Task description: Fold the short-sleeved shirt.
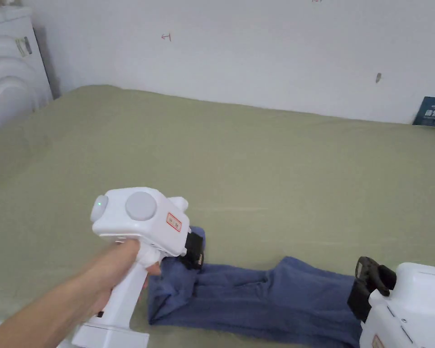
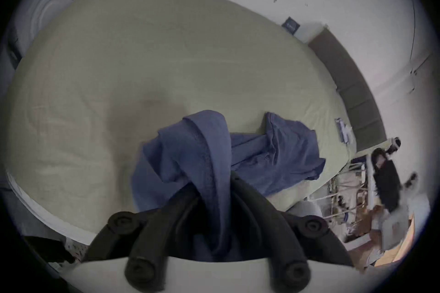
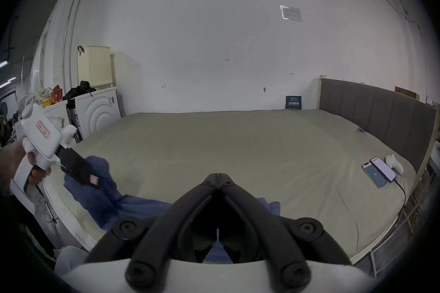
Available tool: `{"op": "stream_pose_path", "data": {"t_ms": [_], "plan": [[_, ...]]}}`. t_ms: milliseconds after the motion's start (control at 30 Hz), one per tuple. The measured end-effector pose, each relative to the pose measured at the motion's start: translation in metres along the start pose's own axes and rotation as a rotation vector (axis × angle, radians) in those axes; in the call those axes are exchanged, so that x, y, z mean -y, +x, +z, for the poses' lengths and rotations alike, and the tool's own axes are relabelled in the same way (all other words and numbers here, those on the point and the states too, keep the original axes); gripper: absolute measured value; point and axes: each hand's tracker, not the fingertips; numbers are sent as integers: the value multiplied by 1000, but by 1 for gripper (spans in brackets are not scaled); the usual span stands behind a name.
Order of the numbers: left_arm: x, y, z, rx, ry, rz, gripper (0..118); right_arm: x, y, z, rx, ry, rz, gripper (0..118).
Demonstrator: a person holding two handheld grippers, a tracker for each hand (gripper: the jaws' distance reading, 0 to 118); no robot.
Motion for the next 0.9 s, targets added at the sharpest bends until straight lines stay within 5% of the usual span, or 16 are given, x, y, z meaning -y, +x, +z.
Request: {"op": "stream_pose_path", "data": {"t_ms": [67,100,133,167,200,267,333,400,433,467,667,900], "plan": [[-2,13,-33,-44,-24,-31,13,3,7,0,16,-15,-7,0],[-1,17,-47,-51,-29,-36,29,4,10,0,18,-22,-13,0],[-1,19,-60,-50,-35,-40,62,6,14,-1,22,-29,-21,0],[3,26,-71,-33,-41,-43,109,7,16,-1,31,-34,-32,0],[4,25,-80,7,-57,-33,118,8,18,-2,37,-37,-41,0],[6,19,-75,113,11,23,106,10,22,-3,40,-47,-51,0],[8,8,-59,191,24,90,78,12,25,-3,43,-51,-49,0],[12,-13,-38,276,58,132,69,14,26,-6,46,-58,-46,0],[13,-20,-28,284,66,144,46,15,27,-7,46,-60,-51,0],[15,-31,-21,251,92,170,1,15,28,-9,44,-64,-59,0],[25,-61,-36,201,44,227,0,18,28,-16,36,-81,-81,0],[27,2,-120,300,-106,184,0,18,27,-19,37,-93,-64,0]]}}
